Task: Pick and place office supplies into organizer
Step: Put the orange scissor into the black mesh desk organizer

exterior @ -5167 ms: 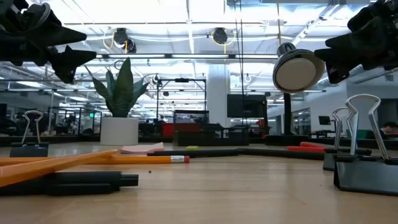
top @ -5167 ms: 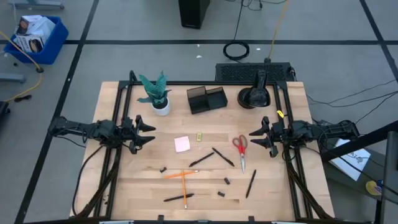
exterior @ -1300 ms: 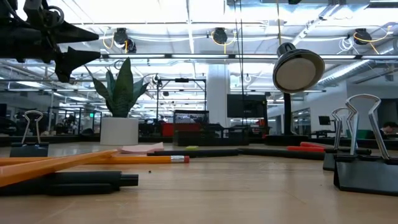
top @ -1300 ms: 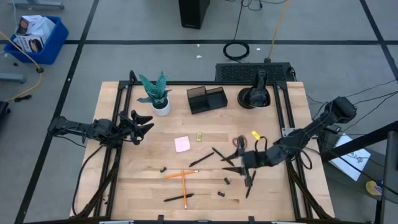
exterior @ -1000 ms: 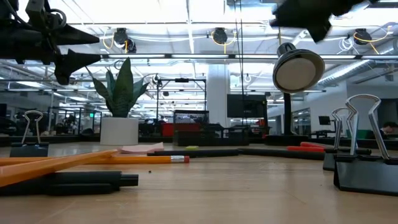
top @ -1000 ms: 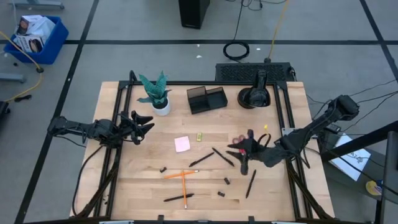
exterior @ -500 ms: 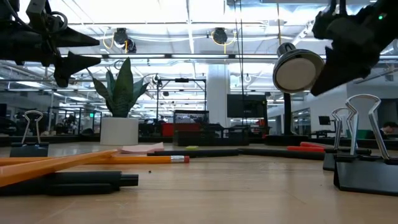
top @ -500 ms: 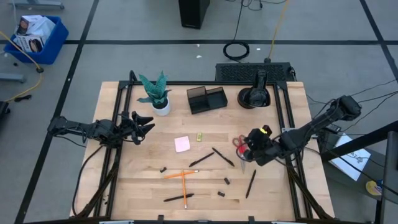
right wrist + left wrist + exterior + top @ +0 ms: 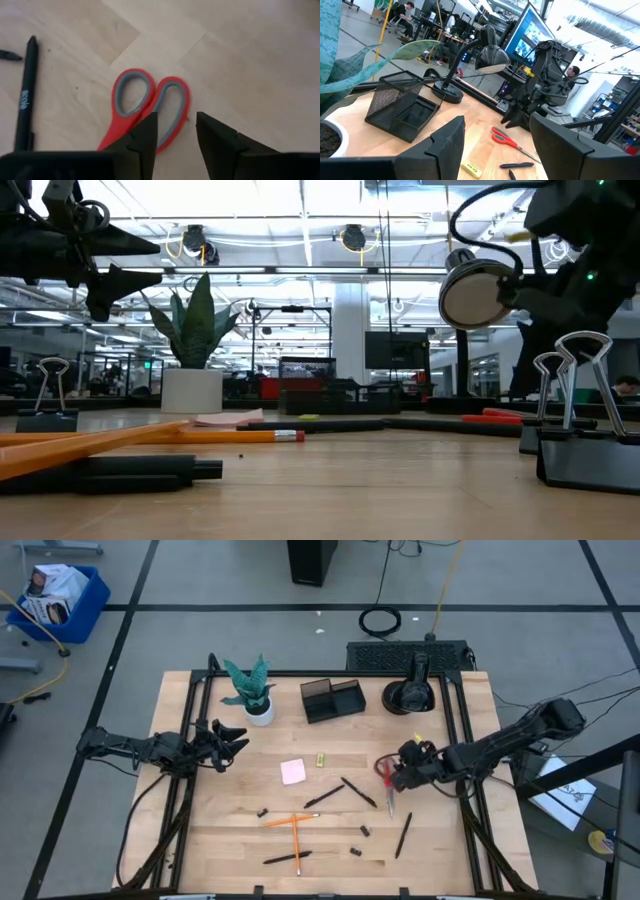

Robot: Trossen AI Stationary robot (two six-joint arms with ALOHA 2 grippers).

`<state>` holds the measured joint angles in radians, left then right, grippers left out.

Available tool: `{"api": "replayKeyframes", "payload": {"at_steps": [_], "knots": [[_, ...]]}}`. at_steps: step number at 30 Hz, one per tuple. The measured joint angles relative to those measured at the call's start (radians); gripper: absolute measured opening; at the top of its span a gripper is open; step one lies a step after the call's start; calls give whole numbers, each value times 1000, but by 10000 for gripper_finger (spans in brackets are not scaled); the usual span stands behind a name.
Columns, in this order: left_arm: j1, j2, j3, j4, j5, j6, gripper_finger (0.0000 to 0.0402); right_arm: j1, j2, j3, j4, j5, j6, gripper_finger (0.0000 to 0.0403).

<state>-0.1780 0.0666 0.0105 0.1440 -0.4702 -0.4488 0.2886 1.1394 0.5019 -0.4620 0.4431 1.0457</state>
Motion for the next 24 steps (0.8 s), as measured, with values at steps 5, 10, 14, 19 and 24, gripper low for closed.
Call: {"api": "replayKeyframes", "payload": {"at_steps": [5, 10, 14, 19, 24], "knots": [[0, 0, 0, -1, 0, -1, 230, -33, 0, -13, 24, -26, -35, 154], [0, 0, 0, -17, 0, -2, 230, -53, 12, -13, 34, -25, -62, 156], [0, 0, 0, -20, 1, -6, 230, -73, 58, -13, 55, -28, -82, 154], [0, 0, 0, -21, 1, -11, 230, -79, 101, -14, 58, -25, -89, 155], [0, 0, 0, -23, 1, -10, 230, -79, 148, -14, 106, -25, -90, 152]]}}
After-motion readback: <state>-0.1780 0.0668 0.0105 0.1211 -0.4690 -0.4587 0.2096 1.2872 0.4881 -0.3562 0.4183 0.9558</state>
